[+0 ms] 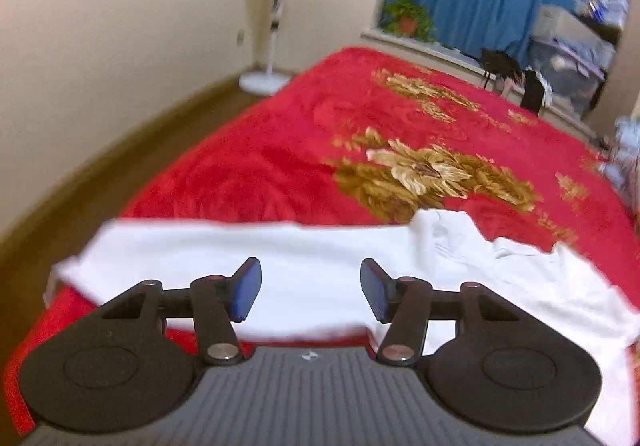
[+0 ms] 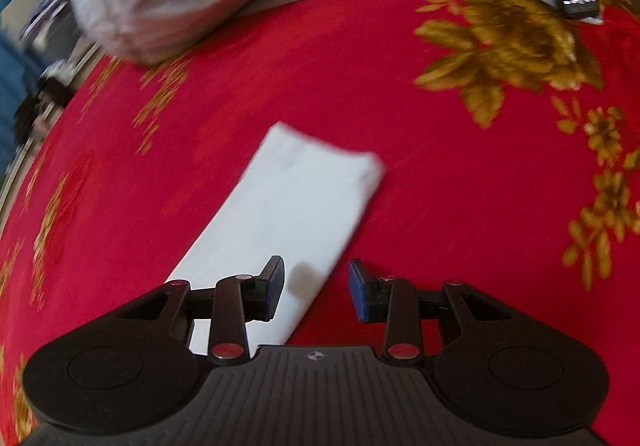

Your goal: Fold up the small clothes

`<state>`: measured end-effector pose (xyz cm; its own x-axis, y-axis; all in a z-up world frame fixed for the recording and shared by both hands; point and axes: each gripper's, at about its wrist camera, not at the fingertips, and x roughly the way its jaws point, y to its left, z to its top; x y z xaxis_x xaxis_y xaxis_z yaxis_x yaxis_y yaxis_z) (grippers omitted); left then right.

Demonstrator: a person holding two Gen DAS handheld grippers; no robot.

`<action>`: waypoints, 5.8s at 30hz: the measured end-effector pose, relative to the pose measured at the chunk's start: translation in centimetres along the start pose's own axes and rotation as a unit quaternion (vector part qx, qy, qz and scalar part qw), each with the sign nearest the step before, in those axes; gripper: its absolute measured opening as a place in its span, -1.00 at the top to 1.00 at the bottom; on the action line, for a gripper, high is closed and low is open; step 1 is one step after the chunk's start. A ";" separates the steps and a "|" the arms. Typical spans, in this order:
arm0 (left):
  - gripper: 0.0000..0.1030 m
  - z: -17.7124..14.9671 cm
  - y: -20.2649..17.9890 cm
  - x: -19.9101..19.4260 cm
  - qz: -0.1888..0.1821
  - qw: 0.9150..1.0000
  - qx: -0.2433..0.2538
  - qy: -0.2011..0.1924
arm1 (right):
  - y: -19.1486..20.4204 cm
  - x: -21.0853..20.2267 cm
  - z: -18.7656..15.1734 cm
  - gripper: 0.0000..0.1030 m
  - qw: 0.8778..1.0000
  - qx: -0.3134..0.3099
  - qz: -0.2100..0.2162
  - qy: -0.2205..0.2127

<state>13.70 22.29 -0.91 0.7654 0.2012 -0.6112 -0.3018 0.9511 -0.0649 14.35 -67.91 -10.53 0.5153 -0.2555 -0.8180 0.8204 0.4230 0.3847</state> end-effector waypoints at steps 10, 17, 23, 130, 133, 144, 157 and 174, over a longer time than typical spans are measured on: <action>-0.18 0.6 -0.5 1.5 0.002 1.000 -0.010 0.014 | -1.7 0.6 1.6 0.94 0.996 0.010 0.067 -0.060; -0.18 0.0 -0.8 2.0 0.006 1.000 0.000 0.028 | -3.2 1.4 1.5 0.93 0.998 0.028 0.034 -0.051; -0.18 0.3 -0.4 2.1 0.002 1.000 -0.009 0.030 | -2.3 1.0 1.3 0.93 0.998 0.003 0.026 -0.058; 0.67 1.7 -4.5 8.8 -0.095 0.989 -0.025 0.109 | 29.2 -1.8 -17.2 0.93 0.922 -0.288 0.251 0.058; 0.54 1.8 -4.4 9.1 -0.096 0.988 -0.029 0.117 | 28.2 -1.2 -17.3 0.42 0.915 -0.288 0.258 0.117; 0.46 0.8 -3.2 11.3 -0.093 0.977 -0.077 0.178 | 28.2 -2.1 -23.5 0.95 0.871 -0.409 0.226 0.152; 0.33 0.0 -2.6 12.6 -0.088 0.976 -0.066 0.188 | 26.1 -6.6 -21.2 0.49 0.901 -0.339 0.216 0.164; 0.99 -0.4 -3.7 10.0 -0.114 0.981 -0.030 0.152 | 16.4 -6.0 -24.0 0.81 0.953 -0.100 0.210 0.194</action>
<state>22.19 20.71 -7.13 0.6155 -0.1031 -0.7814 -0.1814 0.9463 -0.2677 18.72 -38.59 -9.56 0.6251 0.2966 -0.7220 0.4786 0.5851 0.6547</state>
